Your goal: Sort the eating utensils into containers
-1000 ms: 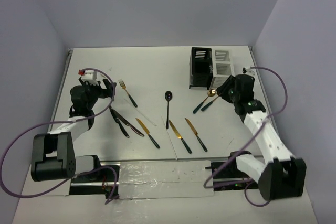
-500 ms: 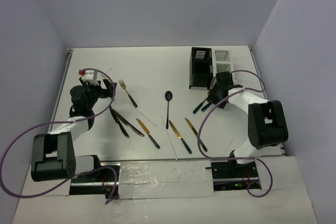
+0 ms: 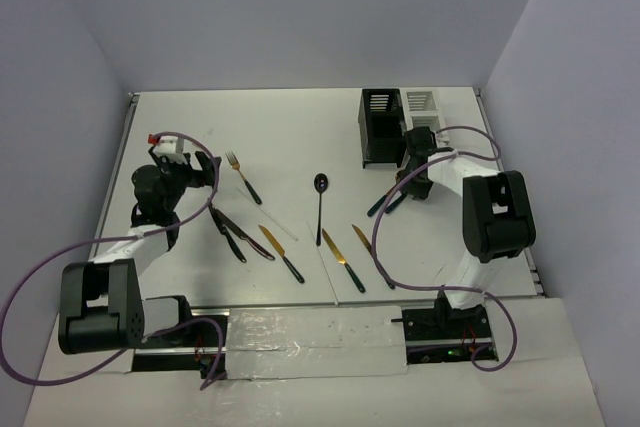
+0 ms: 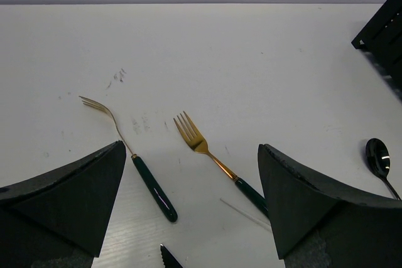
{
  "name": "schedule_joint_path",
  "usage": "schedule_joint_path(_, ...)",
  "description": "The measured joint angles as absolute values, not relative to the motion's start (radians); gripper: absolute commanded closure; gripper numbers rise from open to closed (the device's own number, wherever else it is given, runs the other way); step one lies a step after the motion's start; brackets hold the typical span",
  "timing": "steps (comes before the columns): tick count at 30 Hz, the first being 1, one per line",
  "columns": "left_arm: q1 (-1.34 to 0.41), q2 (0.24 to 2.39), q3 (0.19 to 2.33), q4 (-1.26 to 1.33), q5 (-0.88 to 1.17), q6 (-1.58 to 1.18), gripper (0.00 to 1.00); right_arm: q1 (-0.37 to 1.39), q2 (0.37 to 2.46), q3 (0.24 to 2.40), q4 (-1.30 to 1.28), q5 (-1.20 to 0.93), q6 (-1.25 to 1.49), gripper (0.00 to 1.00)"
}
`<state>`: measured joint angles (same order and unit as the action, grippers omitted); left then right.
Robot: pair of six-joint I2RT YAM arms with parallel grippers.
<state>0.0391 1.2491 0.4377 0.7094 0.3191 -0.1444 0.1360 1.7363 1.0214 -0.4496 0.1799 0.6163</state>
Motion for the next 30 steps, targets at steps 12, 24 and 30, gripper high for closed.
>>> schedule_joint_path(12,0.039,1.249,0.438,0.711,0.292,-0.144,0.04,0.148,1.709,0.987,-0.456,0.186,0.587,1.00)
schedule_joint_path(24,0.039,1.249,0.438,0.711,0.283,-0.136,0.04,0.155,1.493,0.837,-0.467,0.207,0.591,1.00)
schedule_joint_path(30,0.039,1.252,0.438,0.710,0.283,-0.135,0.03,0.178,1.185,0.805,-0.480,0.317,0.605,1.00)
